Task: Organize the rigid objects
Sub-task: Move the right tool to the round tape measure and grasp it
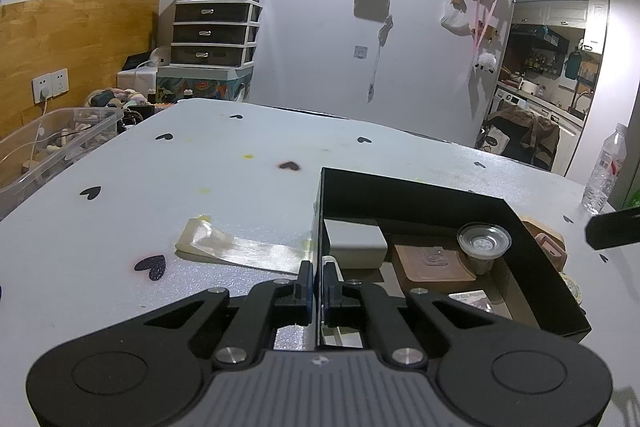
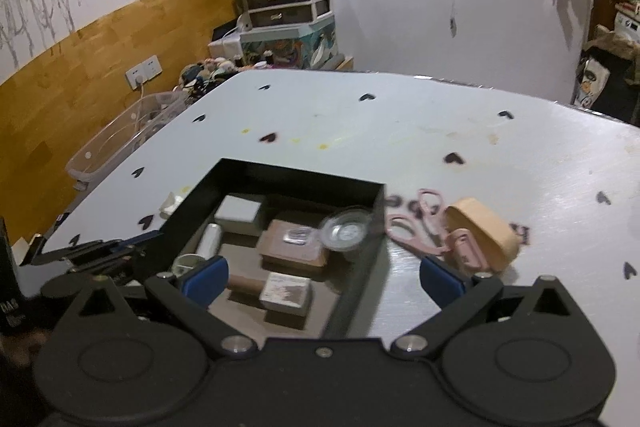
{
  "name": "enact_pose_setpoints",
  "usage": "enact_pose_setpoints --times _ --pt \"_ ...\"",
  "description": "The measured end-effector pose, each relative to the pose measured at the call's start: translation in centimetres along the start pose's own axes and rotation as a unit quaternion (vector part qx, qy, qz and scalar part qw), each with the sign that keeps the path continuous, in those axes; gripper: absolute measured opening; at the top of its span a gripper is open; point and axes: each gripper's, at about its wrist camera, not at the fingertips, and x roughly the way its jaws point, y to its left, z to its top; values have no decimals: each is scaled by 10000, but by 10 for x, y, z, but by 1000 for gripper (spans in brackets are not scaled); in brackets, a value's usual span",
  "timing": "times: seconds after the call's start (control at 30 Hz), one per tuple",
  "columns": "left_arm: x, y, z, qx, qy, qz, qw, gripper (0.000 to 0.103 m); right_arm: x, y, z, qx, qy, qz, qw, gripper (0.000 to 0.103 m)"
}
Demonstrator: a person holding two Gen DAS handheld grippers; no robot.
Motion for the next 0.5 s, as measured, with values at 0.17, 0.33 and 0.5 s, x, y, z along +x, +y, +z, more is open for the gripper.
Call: enact_pose_setpoints --times 0.17,0.33,0.5 --pt "0 0 0 12 2 17 10000 4 -6 -16 -11 -22 -143 -131 9998 103" --pt "-1 -1 1 26 8 54 10000 4 -12 -31 -26 -219 -383 -127 9989 103" --pt "-1 -3 1 39 13 83 10000 4 -17 -50 -44 -323 -616 -314 9971 103"
